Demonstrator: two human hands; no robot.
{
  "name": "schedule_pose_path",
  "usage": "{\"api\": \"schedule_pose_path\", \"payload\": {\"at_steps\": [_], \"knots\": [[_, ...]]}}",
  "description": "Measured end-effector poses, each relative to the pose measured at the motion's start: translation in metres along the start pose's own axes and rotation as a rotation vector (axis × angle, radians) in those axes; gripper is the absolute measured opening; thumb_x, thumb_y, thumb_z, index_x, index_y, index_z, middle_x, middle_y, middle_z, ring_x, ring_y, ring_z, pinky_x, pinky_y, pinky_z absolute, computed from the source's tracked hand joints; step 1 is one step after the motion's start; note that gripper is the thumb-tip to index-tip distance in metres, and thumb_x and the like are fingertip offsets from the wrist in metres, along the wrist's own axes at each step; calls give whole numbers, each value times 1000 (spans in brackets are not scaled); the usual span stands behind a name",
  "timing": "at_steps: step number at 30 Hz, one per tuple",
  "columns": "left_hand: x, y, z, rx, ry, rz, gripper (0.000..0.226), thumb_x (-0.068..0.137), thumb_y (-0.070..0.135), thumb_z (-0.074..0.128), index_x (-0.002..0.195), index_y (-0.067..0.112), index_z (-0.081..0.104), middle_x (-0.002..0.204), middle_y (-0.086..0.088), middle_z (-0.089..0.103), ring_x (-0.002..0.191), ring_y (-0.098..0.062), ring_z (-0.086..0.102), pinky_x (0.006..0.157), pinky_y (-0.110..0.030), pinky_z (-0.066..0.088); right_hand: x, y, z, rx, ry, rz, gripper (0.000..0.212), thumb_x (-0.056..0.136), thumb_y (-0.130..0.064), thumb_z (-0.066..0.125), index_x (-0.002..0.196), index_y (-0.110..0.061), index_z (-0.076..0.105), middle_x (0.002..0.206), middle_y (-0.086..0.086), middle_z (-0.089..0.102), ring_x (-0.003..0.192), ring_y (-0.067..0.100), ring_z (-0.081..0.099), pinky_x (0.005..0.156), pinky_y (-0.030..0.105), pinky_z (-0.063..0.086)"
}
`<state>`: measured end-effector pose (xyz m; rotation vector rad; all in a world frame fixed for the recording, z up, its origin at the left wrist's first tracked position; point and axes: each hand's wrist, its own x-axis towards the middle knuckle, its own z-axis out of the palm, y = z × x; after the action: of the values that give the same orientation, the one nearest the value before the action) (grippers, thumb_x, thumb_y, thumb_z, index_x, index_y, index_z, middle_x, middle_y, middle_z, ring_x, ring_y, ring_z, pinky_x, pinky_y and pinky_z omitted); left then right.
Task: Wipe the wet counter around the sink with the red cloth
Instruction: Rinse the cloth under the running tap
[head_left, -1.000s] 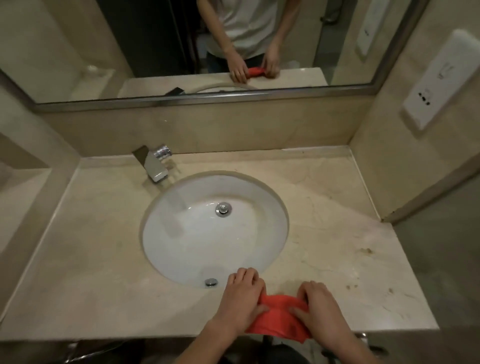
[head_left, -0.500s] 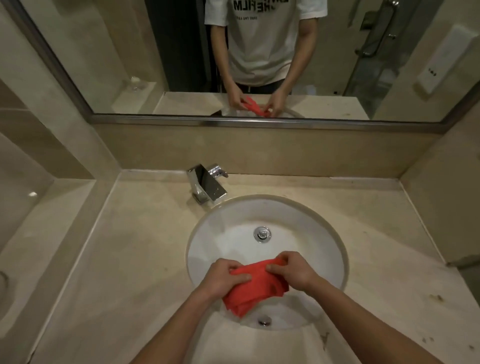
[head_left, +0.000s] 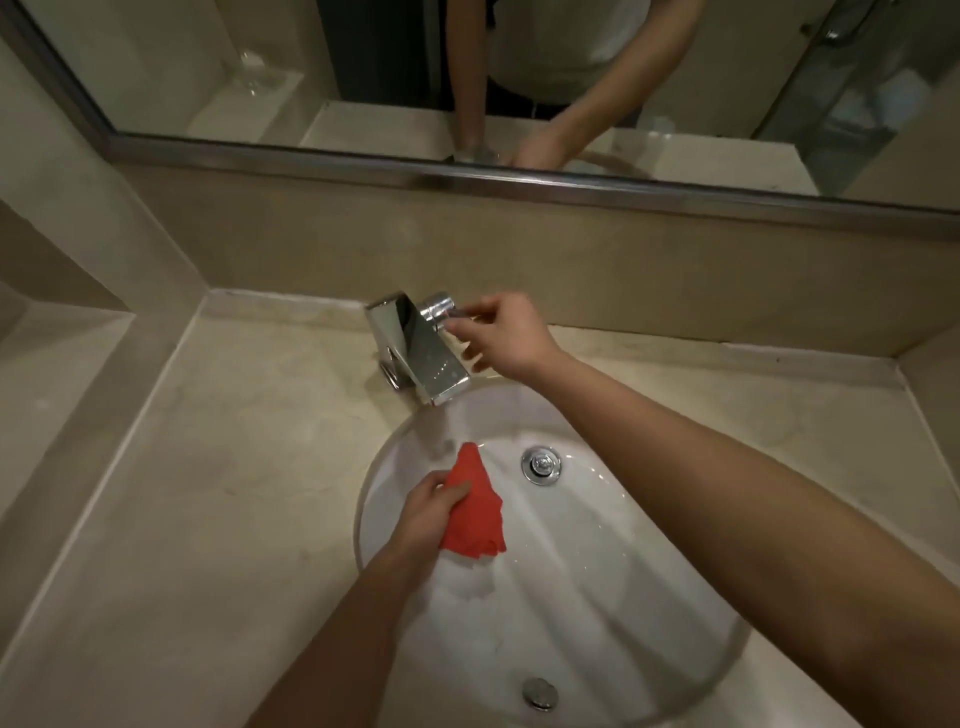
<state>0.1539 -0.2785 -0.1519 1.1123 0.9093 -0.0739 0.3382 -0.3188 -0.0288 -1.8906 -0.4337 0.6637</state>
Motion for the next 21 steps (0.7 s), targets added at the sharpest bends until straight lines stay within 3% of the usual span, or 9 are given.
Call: {"api": "schedule_pose_path", "payload": {"at_steps": [2, 6, 8, 12, 21], "knots": [[2, 1, -1, -68, 10, -9, 14, 95, 9, 60, 106, 2, 57, 95, -19, 72, 74, -26, 73, 63, -33, 58, 7, 5, 0, -151, -1, -81, 19, 95, -9, 64, 108, 3, 71, 71, 9, 64, 47, 11, 60, 52, 32, 55], [7, -2, -3, -110, 13, 3, 15, 97, 8, 57, 110, 1, 53, 101, -22, 69, 71, -24, 73, 59, -33, 58, 15, 9, -6, -306, 14, -142, 23, 96, -10, 57, 98, 8, 71, 80, 28, 69, 55, 18, 67, 63, 44, 60], [10, -1, -3, -91, 14, 19, 16, 97, 7, 56, 111, 1, 52, 106, -23, 67, 71, -24, 73, 60, -34, 59, 17, 10, -7, -322, 7, -144, 25, 96, -11, 57, 99, 11, 69, 82, 28, 69, 56, 19, 67, 65, 47, 59], [14, 7, -3, -35, 1, 56, 15, 98, 5, 54, 113, 2, 53, 96, -11, 69, 64, -11, 71, 54, -22, 54, 21, 11, -9, -334, 8, -151, 27, 97, -11, 56, 97, 12, 68, 82, 30, 69, 59, 24, 69, 67, 48, 59], [26, 11, -11, 43, -33, 72, 15, 98, 6, 55, 112, 2, 55, 98, -12, 67, 64, -6, 71, 55, -19, 53, 26, 12, -11, -336, 7, -145, 27, 97, -15, 58, 94, 9, 70, 83, 27, 69, 63, 26, 70, 68, 50, 58]]}}
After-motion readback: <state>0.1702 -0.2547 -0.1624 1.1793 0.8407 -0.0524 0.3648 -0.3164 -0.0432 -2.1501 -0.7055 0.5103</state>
